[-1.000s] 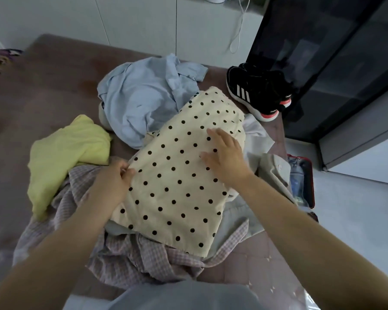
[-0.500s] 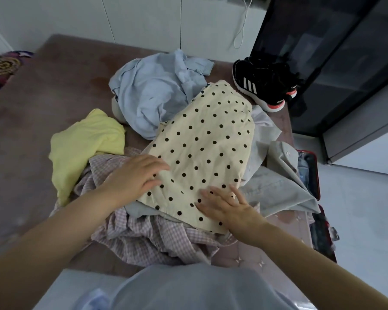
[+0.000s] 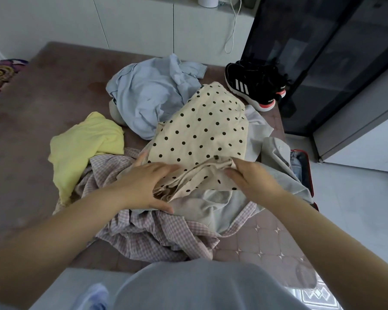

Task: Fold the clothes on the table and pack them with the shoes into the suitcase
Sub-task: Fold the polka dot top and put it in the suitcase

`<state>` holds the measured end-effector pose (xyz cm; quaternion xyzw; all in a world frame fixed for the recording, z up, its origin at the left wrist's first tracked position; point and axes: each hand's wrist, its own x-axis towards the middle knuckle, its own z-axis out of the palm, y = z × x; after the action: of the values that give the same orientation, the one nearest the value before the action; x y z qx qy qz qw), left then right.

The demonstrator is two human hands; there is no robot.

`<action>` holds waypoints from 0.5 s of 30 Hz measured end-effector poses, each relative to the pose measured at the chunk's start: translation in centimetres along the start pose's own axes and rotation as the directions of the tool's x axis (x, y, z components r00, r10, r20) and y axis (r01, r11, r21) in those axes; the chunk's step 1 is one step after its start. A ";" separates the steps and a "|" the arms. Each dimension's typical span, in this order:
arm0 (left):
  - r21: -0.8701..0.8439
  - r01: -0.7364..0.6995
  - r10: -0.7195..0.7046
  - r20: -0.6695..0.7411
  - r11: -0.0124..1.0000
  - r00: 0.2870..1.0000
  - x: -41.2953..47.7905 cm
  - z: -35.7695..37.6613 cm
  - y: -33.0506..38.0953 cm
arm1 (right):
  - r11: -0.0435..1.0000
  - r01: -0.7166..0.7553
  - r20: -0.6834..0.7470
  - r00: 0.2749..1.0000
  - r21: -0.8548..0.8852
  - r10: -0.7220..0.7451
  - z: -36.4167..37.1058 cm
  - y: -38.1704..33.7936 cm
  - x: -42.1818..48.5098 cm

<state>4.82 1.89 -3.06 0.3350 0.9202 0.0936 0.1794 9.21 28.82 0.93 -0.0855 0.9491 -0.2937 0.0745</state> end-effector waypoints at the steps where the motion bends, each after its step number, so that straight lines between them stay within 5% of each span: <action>1: -0.020 0.015 -0.016 -0.060 1.000 0.998 -0.1 0.2 0.7 | 0.999 -0.011 -0.038 0.999 0.049 0.013 -0.3 -0.3 0.3; 9: -0.011 0.080 -0.075 -0.486 0.997 0.871 0.5 3.3 1.8 | 0.940 -0.093 -0.144 0.979 0.327 0.147 -1.7 -1.6 1.8; 15: -0.246 0.107 -0.182 -0.303 0.963 0.935 -1.3 -0.3 -0.7 | 0.860 -0.149 0.124 0.987 0.488 0.101 -3.7 -1.0 0.0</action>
<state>5.21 0.50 -2.60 0.2236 0.9428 0.2374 0.0696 8.61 30.03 4.48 -0.0154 0.8410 -0.5174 0.1573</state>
